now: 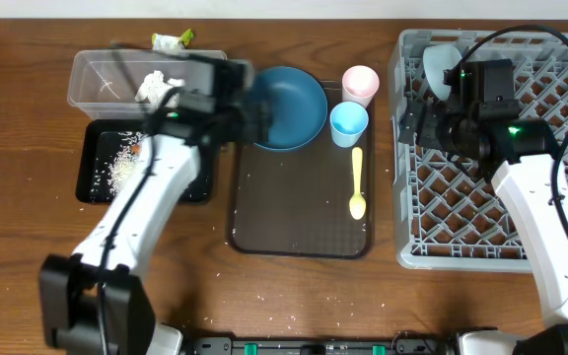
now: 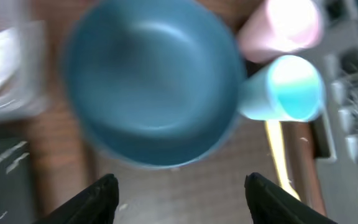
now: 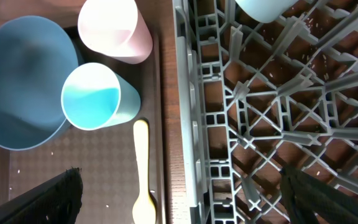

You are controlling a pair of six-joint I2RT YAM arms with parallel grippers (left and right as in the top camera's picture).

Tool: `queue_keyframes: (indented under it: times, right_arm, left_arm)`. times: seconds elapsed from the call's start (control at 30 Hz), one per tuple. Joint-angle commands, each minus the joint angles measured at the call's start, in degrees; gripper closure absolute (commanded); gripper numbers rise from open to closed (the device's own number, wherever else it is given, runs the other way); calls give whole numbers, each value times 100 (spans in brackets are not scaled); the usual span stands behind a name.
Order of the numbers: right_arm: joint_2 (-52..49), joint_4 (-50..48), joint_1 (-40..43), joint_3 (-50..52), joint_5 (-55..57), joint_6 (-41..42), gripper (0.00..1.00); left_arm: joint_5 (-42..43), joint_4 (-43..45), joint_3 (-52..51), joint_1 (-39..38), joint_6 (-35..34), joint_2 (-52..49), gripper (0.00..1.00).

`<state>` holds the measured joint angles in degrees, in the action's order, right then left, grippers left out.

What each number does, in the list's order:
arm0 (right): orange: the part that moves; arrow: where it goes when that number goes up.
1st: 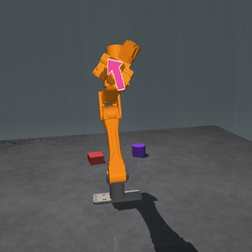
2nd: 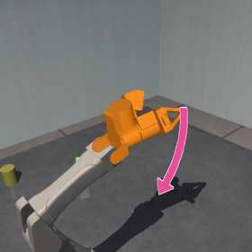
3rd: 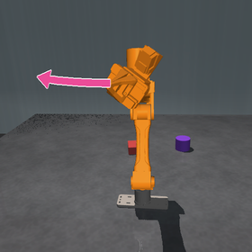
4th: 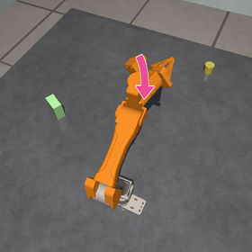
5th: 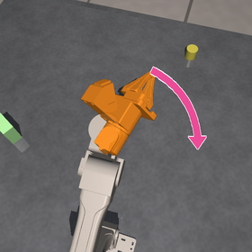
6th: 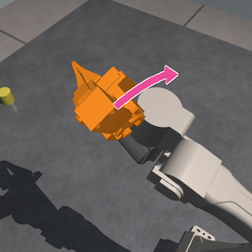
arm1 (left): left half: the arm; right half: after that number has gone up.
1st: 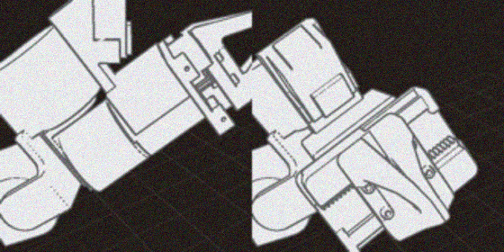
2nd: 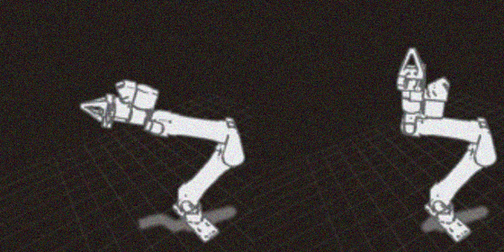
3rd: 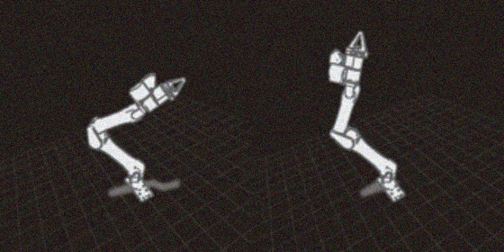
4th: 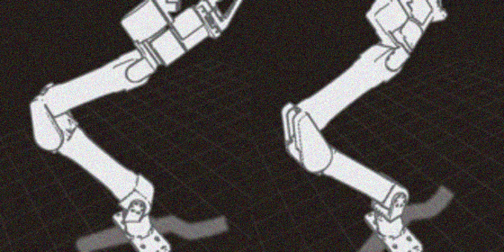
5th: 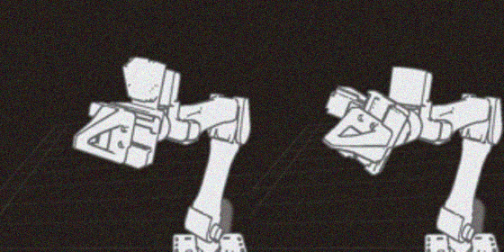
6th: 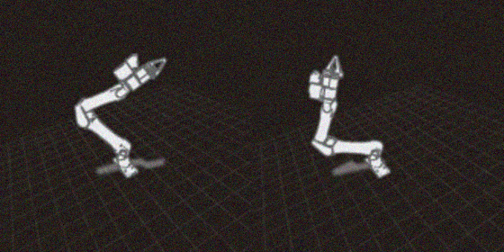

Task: Sort waste into correct bins and load items into the dishwasher rack
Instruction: 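Move the left gripper over to the light-blue cup, then grasp the light-blue cup with the left gripper and lift it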

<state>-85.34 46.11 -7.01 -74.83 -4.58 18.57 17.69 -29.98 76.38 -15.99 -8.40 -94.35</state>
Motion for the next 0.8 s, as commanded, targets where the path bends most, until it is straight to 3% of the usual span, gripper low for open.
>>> queue_keyframes:
  times: [0.0,0.43,0.77]
  right_arm:
    - [70,72,-57,-2,-39,-103,1]
    - [72,321,-46,-2,-35,-105,1]
    - [72,431,-46,-2,11,-107,1]
  left_arm:
    - [0,24,651,-273,393,-380,31]
    - [-146,-247,2326,-1115,1126,-2208,31]
    - [-942,-334,2439,-1513,1331,-2664,32]
